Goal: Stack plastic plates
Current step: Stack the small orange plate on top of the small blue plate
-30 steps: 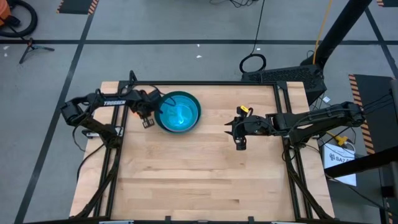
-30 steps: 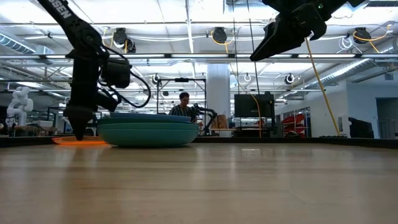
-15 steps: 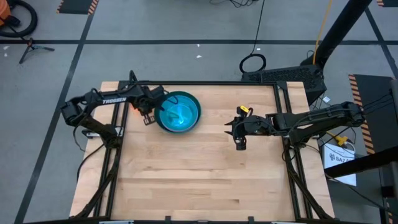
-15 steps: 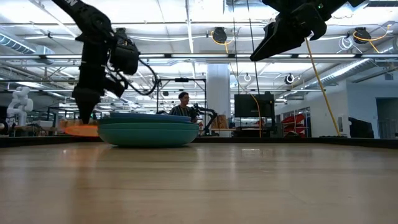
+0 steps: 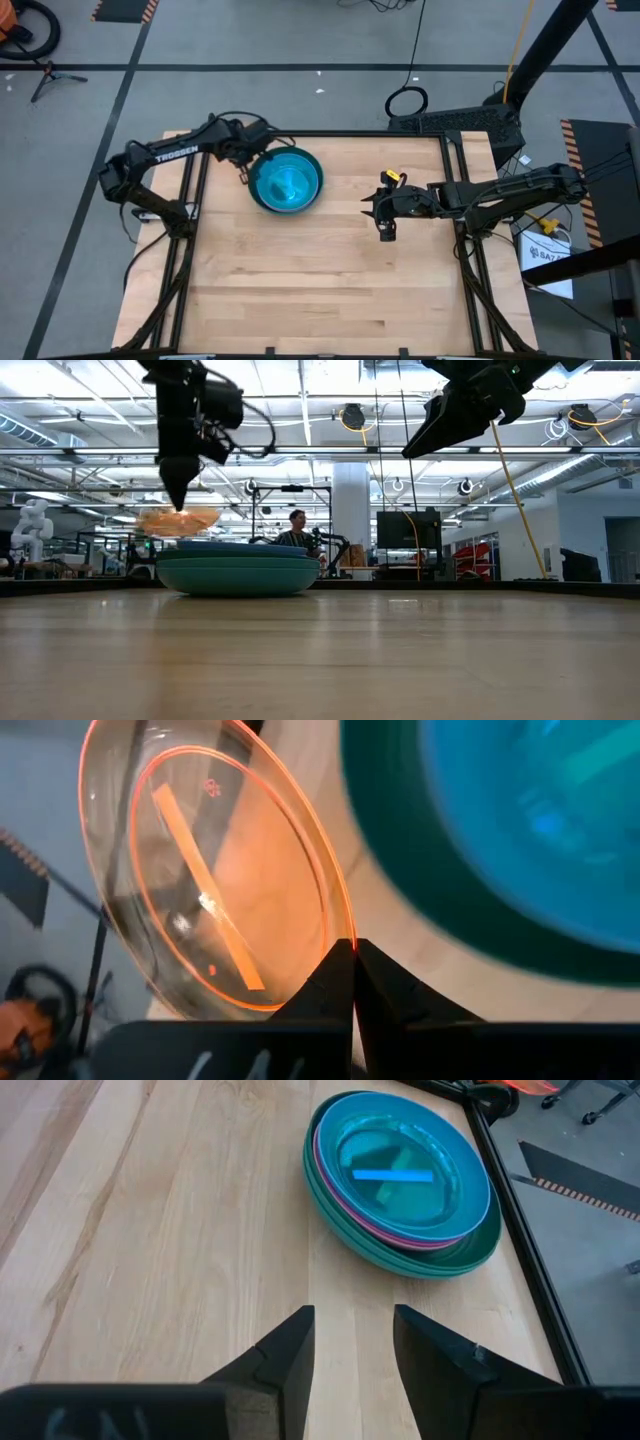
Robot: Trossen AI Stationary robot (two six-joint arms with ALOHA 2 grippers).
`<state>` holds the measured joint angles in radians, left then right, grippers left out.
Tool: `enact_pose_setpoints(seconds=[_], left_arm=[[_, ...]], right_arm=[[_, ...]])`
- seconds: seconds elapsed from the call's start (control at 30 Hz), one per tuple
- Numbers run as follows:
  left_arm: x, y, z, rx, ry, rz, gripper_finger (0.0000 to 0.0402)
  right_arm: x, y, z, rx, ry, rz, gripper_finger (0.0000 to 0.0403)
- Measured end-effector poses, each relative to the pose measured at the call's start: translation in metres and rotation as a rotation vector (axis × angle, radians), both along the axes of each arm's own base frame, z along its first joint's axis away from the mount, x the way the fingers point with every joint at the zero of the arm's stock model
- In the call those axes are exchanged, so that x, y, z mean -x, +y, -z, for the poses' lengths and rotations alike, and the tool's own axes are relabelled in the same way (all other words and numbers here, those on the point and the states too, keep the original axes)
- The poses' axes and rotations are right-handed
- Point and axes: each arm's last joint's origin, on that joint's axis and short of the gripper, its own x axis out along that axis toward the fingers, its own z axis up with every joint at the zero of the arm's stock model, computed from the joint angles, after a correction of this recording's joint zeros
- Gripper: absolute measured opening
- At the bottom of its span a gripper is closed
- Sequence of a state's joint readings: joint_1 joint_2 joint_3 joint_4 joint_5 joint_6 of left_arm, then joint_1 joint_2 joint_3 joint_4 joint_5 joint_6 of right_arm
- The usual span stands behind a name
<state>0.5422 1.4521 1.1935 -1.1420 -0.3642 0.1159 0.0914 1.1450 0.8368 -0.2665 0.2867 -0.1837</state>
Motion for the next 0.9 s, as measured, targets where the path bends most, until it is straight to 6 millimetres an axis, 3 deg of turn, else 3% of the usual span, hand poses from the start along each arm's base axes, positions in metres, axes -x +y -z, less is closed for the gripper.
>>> enact_pose_setpoints(seconds=[0.37,0.7,0.9], left_arm=[[-0.041,-0.058,-0.027,-0.024,-0.196,0.134,0.0003],[-0.065,-0.118,-0.035,-0.010,-0.394,0.211,0.0003],[-0.072,-0.140,-0.038,0.008,-0.484,0.235,0.0003]], right_arm=[[0.000,0.000,0.000,0.000,0.001,0.000,0.0132],[0.000,0.000,0.000,0.000,0.000,0.000,0.0132],[0.000,0.000,0.000,-0.004,-0.001,0.003,0.0132]])
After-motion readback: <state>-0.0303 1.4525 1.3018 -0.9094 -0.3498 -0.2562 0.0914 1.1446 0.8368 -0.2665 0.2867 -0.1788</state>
